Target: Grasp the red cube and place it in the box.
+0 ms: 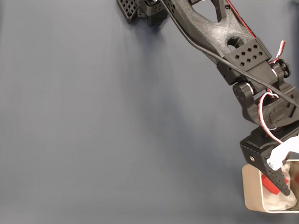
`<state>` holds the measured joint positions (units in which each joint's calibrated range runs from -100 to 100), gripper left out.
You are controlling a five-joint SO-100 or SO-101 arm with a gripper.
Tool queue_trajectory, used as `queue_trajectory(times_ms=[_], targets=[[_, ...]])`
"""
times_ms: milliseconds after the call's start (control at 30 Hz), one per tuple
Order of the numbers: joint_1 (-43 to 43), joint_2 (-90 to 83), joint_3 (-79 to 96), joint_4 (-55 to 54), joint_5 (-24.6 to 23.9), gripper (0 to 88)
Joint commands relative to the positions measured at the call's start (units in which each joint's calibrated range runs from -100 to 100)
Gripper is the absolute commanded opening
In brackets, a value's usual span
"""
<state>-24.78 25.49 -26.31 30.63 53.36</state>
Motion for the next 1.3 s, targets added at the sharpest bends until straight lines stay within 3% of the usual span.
queue_trajectory(times_ms=[0, 200, 267, 800, 1267], targets=[[0.6, -1.7, -2.6, -0.8, -0.3, 34.0], [2.6, -3.7, -0.1, -0.6, 0.1, 5.1], [4.1, -5.3, 1.8, -0.6, 0.6, 0.0], [21.9, -30.6, 29.2, -2.3, -2.0, 0.0], [23.8, -83.9, 84.8, -1.4, -4.2, 0.0]])
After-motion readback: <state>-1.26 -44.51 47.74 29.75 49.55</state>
